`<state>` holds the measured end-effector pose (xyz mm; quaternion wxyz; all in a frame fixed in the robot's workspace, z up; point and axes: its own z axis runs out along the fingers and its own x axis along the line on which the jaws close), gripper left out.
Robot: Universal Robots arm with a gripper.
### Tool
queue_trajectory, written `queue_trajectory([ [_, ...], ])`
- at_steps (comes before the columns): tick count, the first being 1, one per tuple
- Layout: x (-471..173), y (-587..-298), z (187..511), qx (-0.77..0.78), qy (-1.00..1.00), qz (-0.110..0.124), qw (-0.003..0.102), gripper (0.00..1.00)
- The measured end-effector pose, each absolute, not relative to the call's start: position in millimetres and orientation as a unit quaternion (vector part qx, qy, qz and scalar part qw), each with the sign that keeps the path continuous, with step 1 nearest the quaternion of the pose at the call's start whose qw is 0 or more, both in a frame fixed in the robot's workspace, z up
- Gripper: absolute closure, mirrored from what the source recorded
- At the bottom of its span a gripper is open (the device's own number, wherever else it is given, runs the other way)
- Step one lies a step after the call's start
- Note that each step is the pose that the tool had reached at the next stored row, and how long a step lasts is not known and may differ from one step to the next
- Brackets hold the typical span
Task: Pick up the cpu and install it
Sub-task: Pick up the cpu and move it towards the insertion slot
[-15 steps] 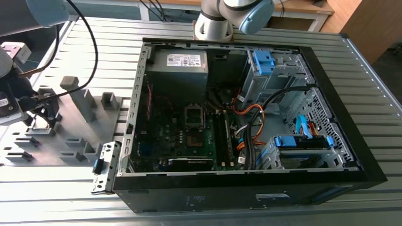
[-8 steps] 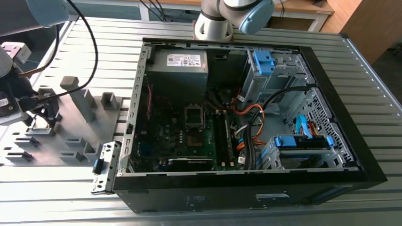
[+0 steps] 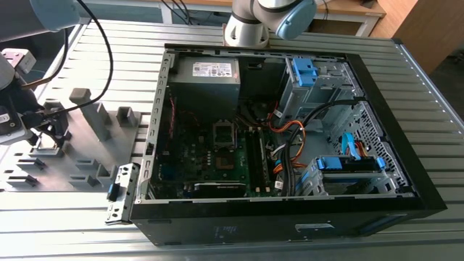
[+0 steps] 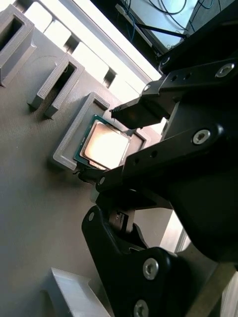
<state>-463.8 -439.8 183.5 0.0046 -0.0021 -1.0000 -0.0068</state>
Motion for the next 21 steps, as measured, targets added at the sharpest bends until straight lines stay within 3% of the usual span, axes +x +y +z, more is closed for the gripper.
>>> queue_trajectory([
  [3, -464, -440, 183, -0.002, -1.0, -0.007, 0.005, 0.42],
  [6, -464, -440, 184, -0.002, -1.0, -0.007, 0.005, 0.53],
  [21, -464, -440, 195, -0.002, -1.0, -0.007, 0.004, 0.53],
])
